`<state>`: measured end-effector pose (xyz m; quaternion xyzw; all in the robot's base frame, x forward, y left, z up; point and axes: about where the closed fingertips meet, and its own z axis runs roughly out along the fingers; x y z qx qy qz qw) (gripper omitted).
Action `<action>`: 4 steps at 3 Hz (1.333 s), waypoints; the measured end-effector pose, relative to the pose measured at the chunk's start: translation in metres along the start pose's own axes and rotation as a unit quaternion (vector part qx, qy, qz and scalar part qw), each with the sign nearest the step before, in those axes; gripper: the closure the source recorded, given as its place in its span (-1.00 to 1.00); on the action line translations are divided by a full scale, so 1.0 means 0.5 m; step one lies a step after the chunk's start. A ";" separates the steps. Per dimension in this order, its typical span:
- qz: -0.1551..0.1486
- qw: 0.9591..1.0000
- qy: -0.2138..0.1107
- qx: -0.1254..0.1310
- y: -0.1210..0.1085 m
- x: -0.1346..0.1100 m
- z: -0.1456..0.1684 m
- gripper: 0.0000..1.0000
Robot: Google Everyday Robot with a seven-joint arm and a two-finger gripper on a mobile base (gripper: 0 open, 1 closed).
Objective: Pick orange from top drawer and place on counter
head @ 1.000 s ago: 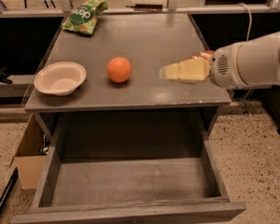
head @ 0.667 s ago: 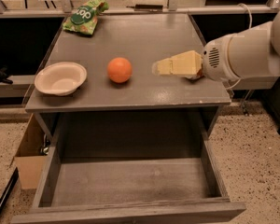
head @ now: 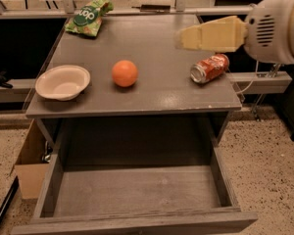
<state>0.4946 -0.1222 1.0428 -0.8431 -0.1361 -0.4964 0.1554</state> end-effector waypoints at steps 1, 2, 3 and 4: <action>-0.018 0.994 0.101 -0.043 0.003 0.074 -0.097 -1.00; -0.028 0.993 0.107 -0.045 -0.019 0.092 -0.107 -1.00; -0.053 0.988 0.135 -0.060 -0.037 0.154 -0.120 -1.00; -0.053 0.988 0.135 -0.060 -0.037 0.154 -0.120 -1.00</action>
Offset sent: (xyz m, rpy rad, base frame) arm -0.0145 -0.0170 0.0322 0.0121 -0.1390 -0.0651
